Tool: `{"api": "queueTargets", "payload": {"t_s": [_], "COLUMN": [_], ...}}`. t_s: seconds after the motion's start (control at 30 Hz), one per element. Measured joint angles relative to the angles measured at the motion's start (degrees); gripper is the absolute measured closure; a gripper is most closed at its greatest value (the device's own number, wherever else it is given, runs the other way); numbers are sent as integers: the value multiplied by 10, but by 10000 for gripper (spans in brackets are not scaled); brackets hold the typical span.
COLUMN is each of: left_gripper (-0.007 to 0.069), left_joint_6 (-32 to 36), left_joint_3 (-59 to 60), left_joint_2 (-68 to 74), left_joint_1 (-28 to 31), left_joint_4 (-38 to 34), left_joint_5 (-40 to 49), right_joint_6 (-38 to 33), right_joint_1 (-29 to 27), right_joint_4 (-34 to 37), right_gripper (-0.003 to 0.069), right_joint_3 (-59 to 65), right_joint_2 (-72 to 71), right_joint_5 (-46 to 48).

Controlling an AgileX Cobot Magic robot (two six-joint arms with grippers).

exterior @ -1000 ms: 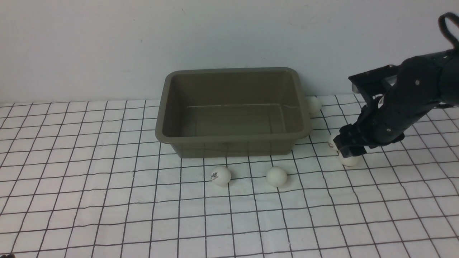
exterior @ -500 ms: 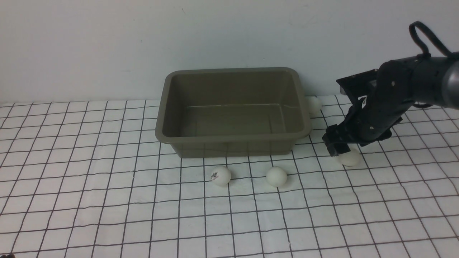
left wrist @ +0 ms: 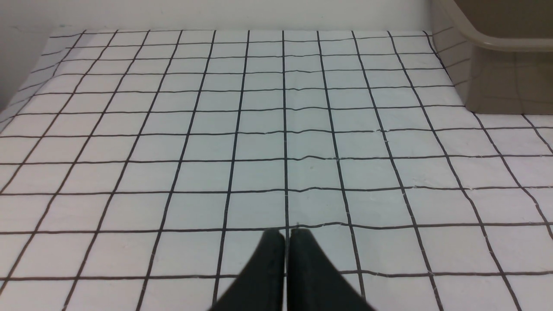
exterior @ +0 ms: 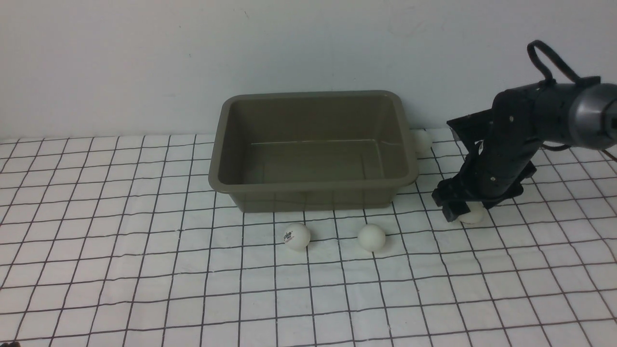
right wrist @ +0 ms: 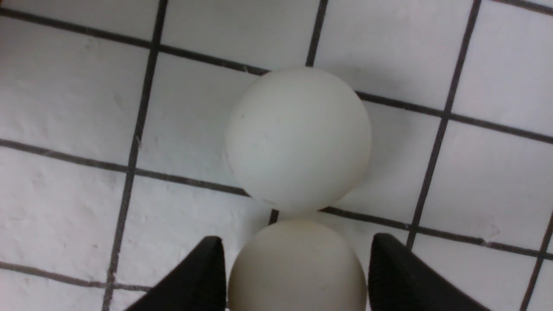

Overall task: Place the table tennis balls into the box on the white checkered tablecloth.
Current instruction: 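Reach for and grasp a ping pong ball on the table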

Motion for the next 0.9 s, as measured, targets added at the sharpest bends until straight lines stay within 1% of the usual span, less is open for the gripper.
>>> {"api": "queueTargets", "payload": {"t_s": [0.03,0.07,0.57,0.73,0.9], "left_gripper": [629,629,629,629,629], "left_joint_6": [0,0,0,0,0], "left_joint_3": [0,0,0,0,0], "left_joint_2": [0,0,0,0,0], "left_joint_1": [0,0,0,0,0], "left_joint_4": [0,0,0,0,0], "left_joint_5": [0,0,0,0,0], "right_joint_6": [0,1,-2,-7,-9], "right_joint_1": [0,0,0,0,1], "right_joint_4": [-1,-1,-3,-1,21], "right_gripper": [295,298,298,298,298], "right_joint_3": [0,0,-2,-2,-17], "right_joint_2": [0,0,-9,-38,-82], "right_joint_5": [2,3,58,76,89]}}
